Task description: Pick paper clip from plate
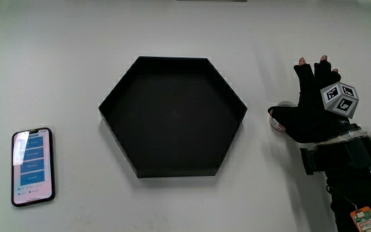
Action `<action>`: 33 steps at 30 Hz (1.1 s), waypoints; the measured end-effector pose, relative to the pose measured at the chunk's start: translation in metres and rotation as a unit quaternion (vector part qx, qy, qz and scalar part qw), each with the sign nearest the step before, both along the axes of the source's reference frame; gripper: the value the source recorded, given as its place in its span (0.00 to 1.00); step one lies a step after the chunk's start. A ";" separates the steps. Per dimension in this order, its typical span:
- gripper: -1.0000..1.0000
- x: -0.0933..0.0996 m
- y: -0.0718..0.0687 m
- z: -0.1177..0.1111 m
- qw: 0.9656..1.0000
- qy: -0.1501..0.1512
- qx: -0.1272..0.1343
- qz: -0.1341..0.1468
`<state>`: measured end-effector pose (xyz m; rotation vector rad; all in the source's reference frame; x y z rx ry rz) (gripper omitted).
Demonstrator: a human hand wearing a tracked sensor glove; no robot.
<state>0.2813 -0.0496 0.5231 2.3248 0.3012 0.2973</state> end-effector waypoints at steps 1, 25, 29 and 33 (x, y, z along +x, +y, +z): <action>0.50 0.002 0.000 0.002 1.000 0.007 0.000 0.006; 0.77 -0.017 -0.004 0.033 0.988 0.000 -0.144 -0.054; 0.90 -0.013 -0.003 0.034 0.995 -0.002 -0.097 -0.038; 1.00 -0.012 -0.005 0.032 0.995 -0.014 -0.088 -0.033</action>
